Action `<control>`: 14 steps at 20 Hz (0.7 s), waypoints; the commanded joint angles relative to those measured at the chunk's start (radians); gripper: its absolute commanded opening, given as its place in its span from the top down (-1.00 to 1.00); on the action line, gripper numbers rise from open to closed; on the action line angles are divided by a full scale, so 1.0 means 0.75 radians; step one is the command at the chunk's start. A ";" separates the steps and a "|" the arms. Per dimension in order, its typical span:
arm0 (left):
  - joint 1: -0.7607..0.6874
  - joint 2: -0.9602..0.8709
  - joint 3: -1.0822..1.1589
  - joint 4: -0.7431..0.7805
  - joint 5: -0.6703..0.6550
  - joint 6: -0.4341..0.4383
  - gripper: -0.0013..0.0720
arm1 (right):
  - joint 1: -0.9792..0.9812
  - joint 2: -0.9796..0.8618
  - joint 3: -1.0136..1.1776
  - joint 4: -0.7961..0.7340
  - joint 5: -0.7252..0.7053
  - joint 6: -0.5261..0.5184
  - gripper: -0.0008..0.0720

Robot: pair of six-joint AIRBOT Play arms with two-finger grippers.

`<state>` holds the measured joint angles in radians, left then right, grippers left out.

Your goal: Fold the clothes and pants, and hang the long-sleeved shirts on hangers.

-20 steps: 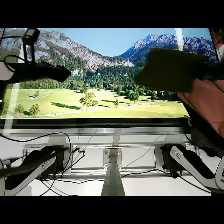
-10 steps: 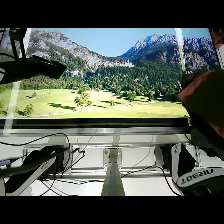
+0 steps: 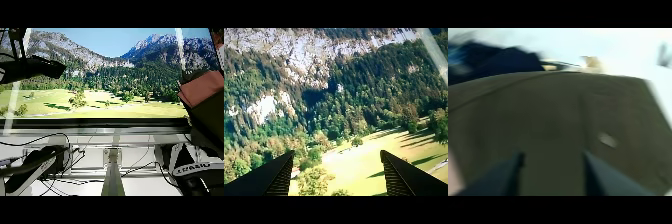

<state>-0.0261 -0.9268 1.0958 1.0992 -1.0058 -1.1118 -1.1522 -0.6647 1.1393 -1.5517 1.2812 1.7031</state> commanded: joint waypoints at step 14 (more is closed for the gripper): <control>0.002 0.001 0.001 0.001 0.000 0.000 -0.65 | 1.670 -0.290 -0.004 0.124 -0.316 -0.616 0.84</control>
<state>-0.0261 -0.9268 1.0958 1.0992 -1.0058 -1.1118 -0.0330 -0.8543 1.1358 -1.3201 1.0855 1.2362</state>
